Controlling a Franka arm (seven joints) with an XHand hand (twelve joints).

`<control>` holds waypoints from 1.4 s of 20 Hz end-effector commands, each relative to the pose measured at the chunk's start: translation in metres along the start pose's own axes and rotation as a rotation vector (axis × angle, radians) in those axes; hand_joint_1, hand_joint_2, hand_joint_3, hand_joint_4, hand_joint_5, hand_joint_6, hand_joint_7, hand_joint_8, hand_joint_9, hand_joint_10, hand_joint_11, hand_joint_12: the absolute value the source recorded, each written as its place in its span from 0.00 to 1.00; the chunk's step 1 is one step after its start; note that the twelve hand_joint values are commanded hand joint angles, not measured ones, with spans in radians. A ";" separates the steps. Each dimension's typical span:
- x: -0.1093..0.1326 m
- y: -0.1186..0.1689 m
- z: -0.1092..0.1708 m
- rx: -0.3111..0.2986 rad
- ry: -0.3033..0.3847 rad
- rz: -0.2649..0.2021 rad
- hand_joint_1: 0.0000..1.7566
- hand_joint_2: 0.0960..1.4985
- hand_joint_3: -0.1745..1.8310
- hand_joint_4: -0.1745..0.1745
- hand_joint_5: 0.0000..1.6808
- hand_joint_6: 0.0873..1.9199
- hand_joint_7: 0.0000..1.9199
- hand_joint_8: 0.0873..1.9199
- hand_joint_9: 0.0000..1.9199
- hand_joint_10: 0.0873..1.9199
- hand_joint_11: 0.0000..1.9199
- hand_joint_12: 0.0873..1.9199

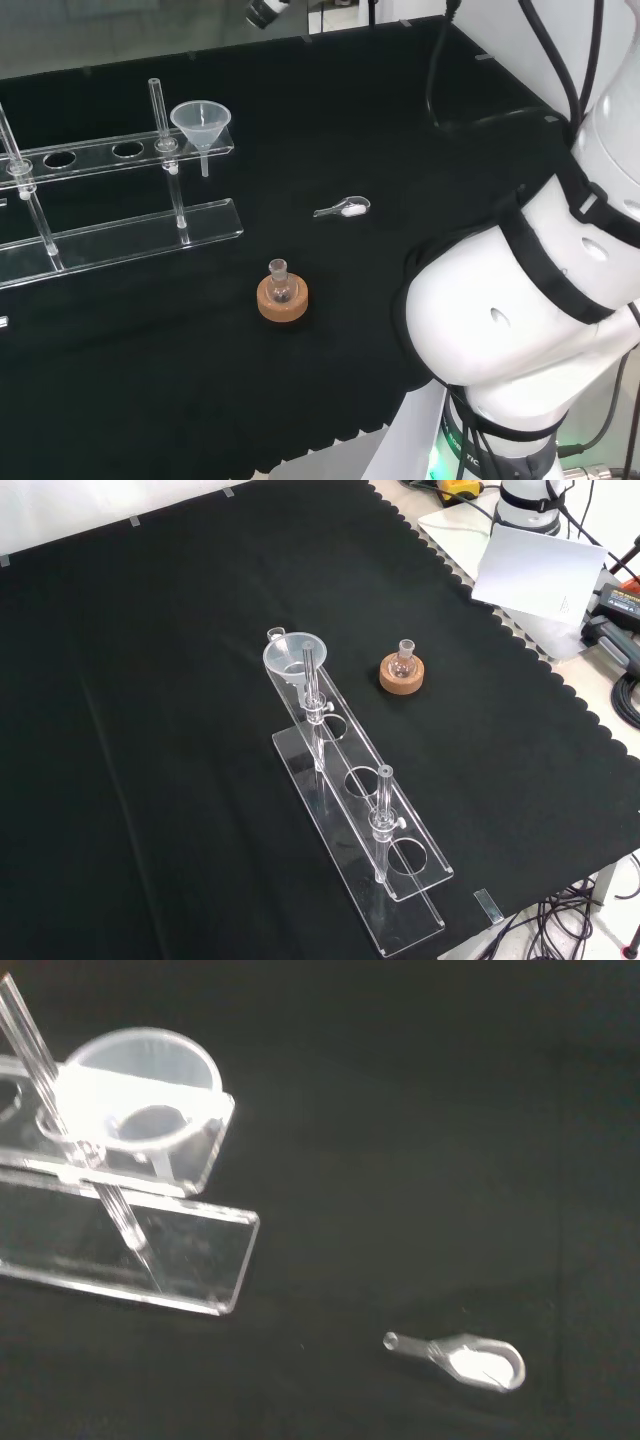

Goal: Pick up the funnel from the transparent funnel stand.

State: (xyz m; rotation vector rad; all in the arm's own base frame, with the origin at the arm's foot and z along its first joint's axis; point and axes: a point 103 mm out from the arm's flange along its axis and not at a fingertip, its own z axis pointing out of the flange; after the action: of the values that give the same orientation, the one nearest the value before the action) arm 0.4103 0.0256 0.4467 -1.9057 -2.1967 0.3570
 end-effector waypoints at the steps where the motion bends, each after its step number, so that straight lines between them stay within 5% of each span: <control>1: -0.025 -0.006 0.019 0.029 -0.065 -0.036 0.33 0.38 0.09 0.58 0.00 0.00 0.00 0.00 0.00 0.00 0.00 0.04; 11: 0.035 0.020 0.022 0.028 -0.096 -0.072 0.33 0.38 0.09 0.57 0.00 0.00 0.00 0.00 0.00 0.00 0.00 0.01; 14: 0.050 0.038 0.029 0.073 -0.089 -0.060 0.33 0.39 0.09 0.57 0.00 0.00 0.00 0.00 0.00 0.00 0.00 0.00; 22: 0.100 0.085 0.045 0.047 -0.065 -0.051 0.33 0.39 0.09 0.56 0.00 0.00 0.00 0.00 0.00 0.00 0.00 0.00; 28: 0.107 0.107 0.057 0.096 -0.026 -0.025 0.33 0.39 0.09 0.57 0.00 0.00 0.00 0.00 0.00 0.00 0.01 0.00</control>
State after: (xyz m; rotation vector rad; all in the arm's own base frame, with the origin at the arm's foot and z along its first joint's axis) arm 0.4533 0.1185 0.3891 -1.8189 -2.2563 0.4664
